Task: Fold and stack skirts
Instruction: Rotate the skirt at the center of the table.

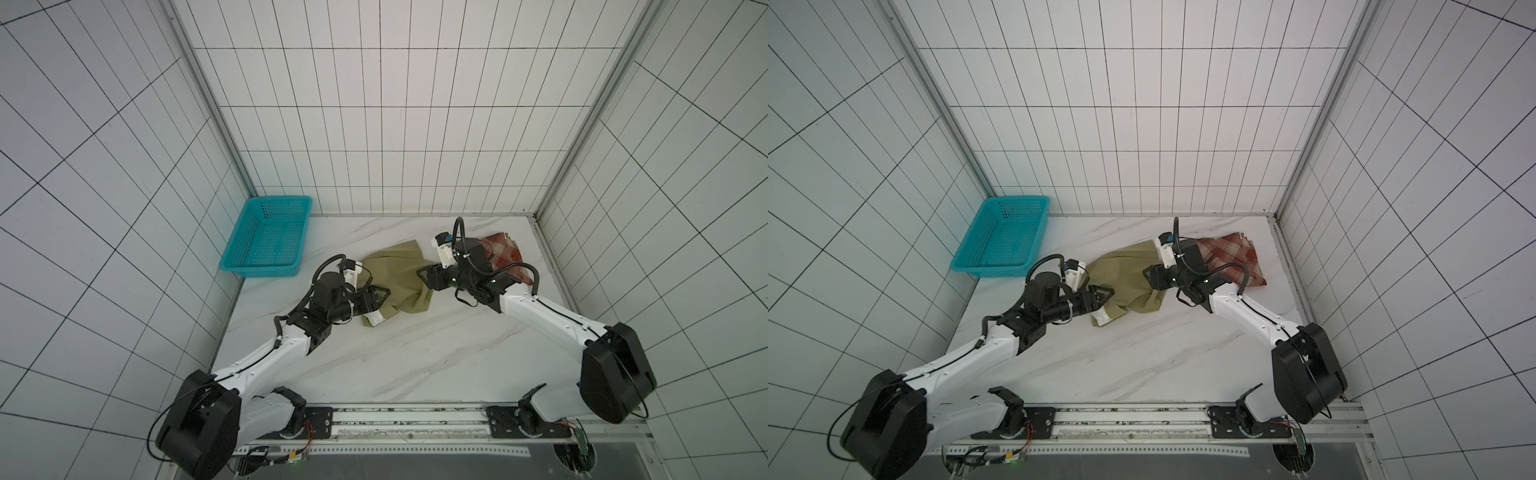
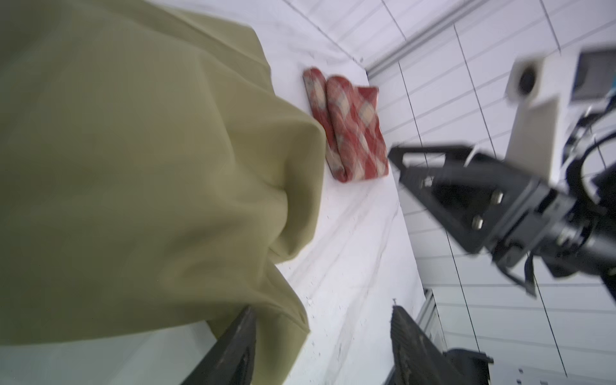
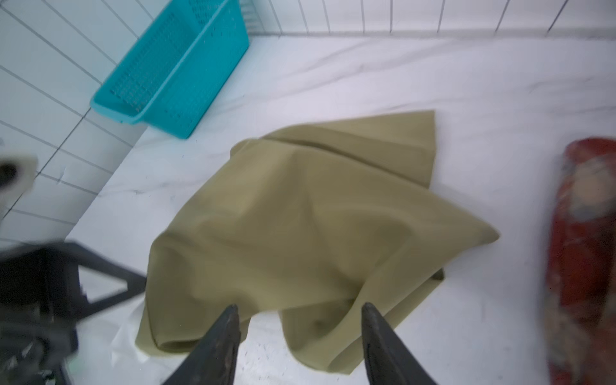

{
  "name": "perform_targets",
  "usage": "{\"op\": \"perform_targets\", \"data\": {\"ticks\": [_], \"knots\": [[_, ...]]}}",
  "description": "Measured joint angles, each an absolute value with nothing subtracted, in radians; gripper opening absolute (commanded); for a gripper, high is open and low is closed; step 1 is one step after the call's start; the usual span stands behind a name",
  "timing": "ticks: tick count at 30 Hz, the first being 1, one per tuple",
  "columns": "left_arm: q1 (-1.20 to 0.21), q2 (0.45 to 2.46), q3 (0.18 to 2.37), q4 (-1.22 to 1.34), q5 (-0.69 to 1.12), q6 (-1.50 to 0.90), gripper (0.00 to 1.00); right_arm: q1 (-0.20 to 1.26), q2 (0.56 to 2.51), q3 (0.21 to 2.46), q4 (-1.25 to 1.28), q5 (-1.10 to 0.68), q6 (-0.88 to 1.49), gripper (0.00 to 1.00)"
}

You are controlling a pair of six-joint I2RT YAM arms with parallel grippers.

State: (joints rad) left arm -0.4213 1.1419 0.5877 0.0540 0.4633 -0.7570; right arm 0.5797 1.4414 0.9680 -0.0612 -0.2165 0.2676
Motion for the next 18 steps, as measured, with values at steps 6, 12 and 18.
{"op": "perform_targets", "data": {"ticks": [6, 12, 18], "knots": [[-0.267, 1.112, 0.545, -0.007, 0.535, -0.728, 0.63, 0.716, 1.429, 0.86, -0.067, -0.21, 0.3, 0.57], [-0.238, 1.118, 0.513, -0.107, 0.517, -0.705, 0.63, 0.861, 1.493, 0.86, -0.044, -0.166, 0.294, 0.62], [-0.123, 1.158, 0.424, -0.128, 0.456, -0.744, 0.63, 0.972, 1.623, 0.863, -0.043, -0.078, 0.258, 0.62]]}}
